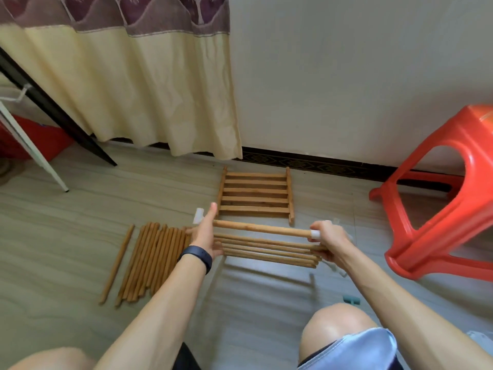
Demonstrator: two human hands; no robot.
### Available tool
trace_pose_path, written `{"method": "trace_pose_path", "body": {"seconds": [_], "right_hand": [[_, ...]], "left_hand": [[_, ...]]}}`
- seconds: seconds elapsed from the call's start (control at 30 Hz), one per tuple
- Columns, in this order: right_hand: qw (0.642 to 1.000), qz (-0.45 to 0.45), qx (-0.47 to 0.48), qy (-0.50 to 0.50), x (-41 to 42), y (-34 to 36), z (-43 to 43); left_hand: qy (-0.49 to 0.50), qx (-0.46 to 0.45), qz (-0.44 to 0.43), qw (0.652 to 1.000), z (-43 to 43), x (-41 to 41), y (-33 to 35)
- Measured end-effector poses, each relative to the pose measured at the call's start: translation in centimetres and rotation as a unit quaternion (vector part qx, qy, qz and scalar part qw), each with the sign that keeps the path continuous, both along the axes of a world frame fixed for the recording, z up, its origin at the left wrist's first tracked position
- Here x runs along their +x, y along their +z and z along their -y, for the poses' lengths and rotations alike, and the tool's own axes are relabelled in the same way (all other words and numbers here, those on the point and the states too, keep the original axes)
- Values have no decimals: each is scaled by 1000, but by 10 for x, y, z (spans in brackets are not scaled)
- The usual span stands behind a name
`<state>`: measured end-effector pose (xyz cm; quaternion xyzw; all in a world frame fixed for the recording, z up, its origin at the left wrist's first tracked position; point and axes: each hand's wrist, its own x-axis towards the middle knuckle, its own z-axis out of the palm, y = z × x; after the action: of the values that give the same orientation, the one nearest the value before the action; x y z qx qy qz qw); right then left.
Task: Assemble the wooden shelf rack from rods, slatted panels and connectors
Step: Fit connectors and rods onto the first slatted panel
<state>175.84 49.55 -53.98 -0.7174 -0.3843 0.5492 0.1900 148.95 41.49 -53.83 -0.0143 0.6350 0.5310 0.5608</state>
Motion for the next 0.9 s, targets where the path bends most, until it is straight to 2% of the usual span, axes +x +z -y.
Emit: {"method": "trace_pose_path", "body": {"seconds": [0.07,0.13,0.2,0.27,0.37,0.43,0.53,0.63,0.73,0.83,0.9], "right_hand": [[996,20,72,48,-11,18,4],[983,19,147,109,-19,34,8],[973,-31,176,146,-21,52,15],[961,-65,175,205,-16,69,21],[950,-83,99,282,-5,94,23],[946,-53,85,309,-2,105,22],[932,58,179,310,-3,109,11],[917,117,267,273,-3,112,-3],[893,192,315,257,-2,113,-16],[859,287,300,300,4,97,-23],[865,251,240,363,7,82,-17]], "left_hand": [[-28,-12,30,999,-5,23,17],[-38,6,19,999,-13,45,37],[14,36,-17,999,-22,52,53],[32,72,-14,997,-30,43,64],[-20,104,-33,994,-32,19,84],[-43,116,-45,991,-31,9,102],[-89,84,-156,980,-32,-4,124],[-162,73,-293,939,-39,-19,132],[-258,71,-393,880,-40,-25,141],[-341,60,-454,821,-37,-21,148],[-390,45,-476,786,-38,-15,149]]}}
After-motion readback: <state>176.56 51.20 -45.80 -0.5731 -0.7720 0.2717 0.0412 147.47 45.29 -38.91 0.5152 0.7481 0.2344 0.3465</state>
